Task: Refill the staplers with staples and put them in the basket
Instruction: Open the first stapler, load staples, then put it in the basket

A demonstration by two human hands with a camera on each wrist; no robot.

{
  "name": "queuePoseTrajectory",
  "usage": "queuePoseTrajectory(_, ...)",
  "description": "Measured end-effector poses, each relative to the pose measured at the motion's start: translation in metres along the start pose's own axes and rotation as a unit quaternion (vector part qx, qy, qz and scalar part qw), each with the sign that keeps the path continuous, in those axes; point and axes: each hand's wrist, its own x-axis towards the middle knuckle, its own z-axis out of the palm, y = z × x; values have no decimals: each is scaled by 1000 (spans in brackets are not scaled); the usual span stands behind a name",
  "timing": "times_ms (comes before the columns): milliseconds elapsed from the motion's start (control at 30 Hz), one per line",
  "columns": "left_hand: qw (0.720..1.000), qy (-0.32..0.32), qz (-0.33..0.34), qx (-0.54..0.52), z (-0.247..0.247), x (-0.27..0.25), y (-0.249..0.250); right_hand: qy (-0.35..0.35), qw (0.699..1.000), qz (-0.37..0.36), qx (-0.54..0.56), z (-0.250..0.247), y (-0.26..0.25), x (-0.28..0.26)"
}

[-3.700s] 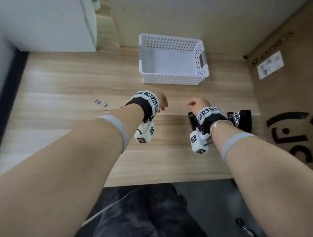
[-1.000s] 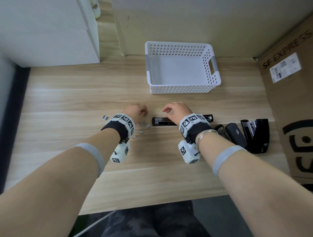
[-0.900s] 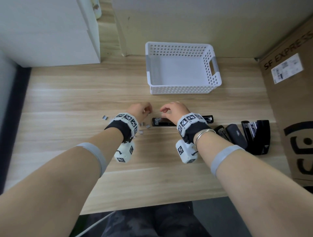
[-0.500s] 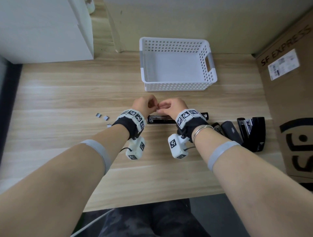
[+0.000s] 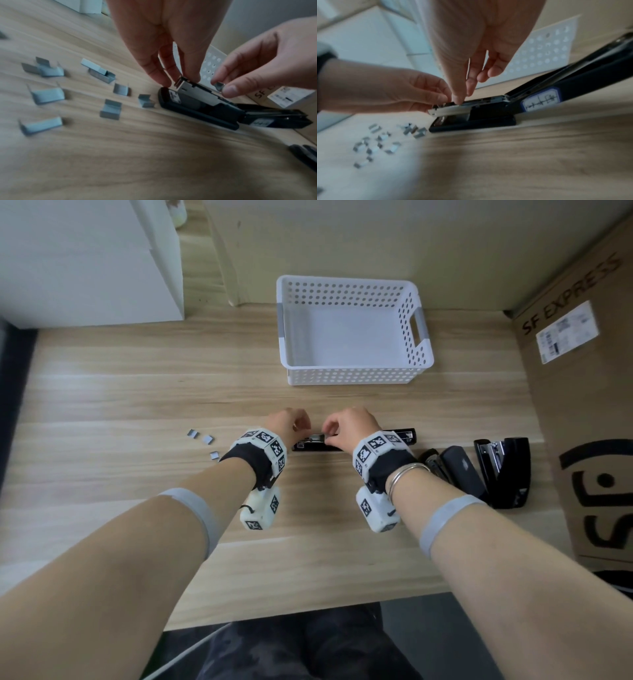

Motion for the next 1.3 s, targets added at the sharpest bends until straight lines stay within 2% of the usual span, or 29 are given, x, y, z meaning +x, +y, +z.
queuePoseTrajectory(200,999,-21,-17,20,-1,-1,2,11,999,0,-38,6,-4,-1)
queuePoseTrajectory(367,999,-24,-25,12,0,0,-1,-15,998,-12,-58,7,-4,4)
queuePoseTrajectory(567,999,-31,-30,28,-1,2,-6,-8,1000,19,5,7,-2,11)
queuePoseTrajectory(800,998,-42,-27,44,-5,3,-7,-19,998,44,-30,2,7,12)
queuePoseTrajectory(933,997,-32,-49,47,-19,1,-13,-25,997,53,-42,-5,14,11)
queuePoseTrajectory(1067,992,-31,-55,107,-35,-4,-35,28,998,42,-30,-5,5,13)
queuePoseTrajectory(1300,979,-84,-16,185,-35,-15,-49,25,998,38,-33,7,-5,13)
